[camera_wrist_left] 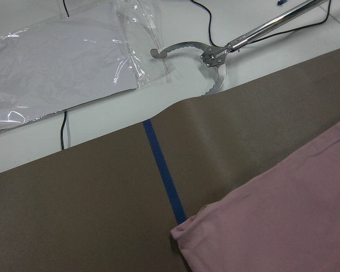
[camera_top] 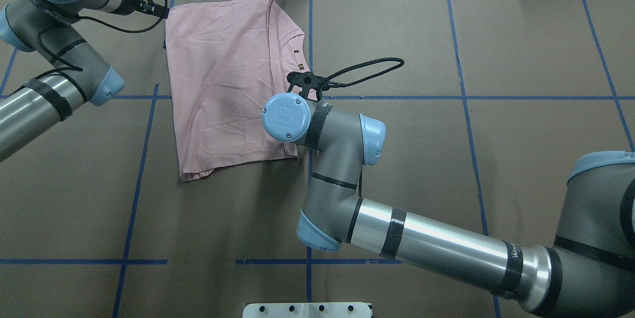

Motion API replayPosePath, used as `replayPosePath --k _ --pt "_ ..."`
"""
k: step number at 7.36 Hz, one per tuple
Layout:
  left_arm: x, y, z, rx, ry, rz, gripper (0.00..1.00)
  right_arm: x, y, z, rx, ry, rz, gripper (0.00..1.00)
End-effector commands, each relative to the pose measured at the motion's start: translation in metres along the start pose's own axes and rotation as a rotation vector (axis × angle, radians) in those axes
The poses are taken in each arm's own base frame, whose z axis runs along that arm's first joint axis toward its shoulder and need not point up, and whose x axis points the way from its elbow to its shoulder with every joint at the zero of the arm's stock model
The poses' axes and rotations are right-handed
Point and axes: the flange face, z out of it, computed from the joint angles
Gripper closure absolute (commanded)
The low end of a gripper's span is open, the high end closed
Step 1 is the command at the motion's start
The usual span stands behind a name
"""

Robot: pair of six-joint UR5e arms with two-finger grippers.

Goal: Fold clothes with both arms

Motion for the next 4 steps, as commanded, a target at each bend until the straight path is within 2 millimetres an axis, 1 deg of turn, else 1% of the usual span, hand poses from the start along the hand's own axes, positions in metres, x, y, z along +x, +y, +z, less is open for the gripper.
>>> replayPosePath --k 1,2,3,4 --pt "-0.0004 0.0047 -0.0043 0.004 0.005 0.000 0.00 -0.0023 0.0045 -0.0007 0.005 -0.003 0.003 0.67" --pt "-0.0021 0.0072 -0.0039 0.002 0.003 -0.001 0.00 -0.0023 0.0058 0.0001 0.004 -0.002 0.012 0.70" --pt "-0.0009 0.0059 -0.0054 0.006 0.005 0.000 0.00 -0.0028 0.0081 0.0002 0.003 -0.002 0.028 0.87" --pt "-0.0003 0.0055 -0.0067 0.008 0.007 -0.001 0.00 -0.0029 0.0089 0.0004 0.007 -0.001 0.033 1.00"
